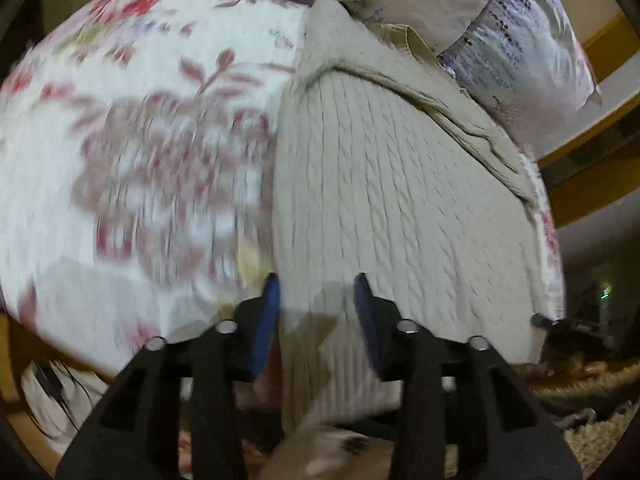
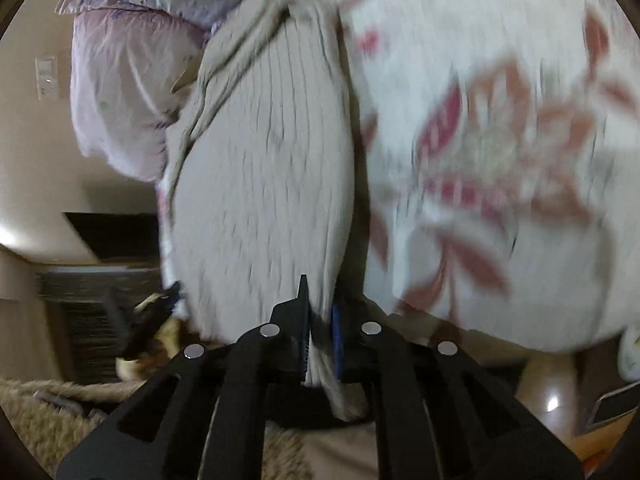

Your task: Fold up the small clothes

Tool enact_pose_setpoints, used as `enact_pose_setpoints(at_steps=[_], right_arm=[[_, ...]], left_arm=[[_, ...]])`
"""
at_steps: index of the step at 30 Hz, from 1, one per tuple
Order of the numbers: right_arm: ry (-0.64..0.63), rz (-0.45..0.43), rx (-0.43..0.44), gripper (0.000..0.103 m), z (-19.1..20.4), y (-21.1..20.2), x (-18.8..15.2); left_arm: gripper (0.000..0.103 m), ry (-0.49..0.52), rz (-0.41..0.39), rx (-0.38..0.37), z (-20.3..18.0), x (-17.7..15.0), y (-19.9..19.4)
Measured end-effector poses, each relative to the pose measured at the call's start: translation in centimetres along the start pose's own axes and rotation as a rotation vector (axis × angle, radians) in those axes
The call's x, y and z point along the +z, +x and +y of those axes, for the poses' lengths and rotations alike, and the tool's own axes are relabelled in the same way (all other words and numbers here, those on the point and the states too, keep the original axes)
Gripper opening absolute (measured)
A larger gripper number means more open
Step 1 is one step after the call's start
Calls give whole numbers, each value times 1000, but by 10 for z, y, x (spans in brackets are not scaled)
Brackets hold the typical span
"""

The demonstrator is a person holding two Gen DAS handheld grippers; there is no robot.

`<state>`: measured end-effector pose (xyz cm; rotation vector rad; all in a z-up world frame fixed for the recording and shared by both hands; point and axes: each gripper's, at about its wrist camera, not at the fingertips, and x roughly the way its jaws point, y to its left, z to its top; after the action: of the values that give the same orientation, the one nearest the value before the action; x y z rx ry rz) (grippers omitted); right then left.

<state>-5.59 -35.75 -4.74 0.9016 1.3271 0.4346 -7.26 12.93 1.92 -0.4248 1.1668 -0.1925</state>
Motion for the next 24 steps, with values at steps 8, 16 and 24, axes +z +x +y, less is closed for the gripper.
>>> enact_pose_setpoints(at_steps=[8, 16, 24], right_arm=[[-68, -125, 230, 7, 49, -13, 43], [11, -499, 266, 20, 108, -23, 193], [131, -497, 82, 67, 75, -3, 188]], left_arm=[[7, -76, 37, -207, -16, 10, 7], [42, -112, -330, -248, -39, 214, 14], [83, -140, -132, -78, 2, 228, 58]])
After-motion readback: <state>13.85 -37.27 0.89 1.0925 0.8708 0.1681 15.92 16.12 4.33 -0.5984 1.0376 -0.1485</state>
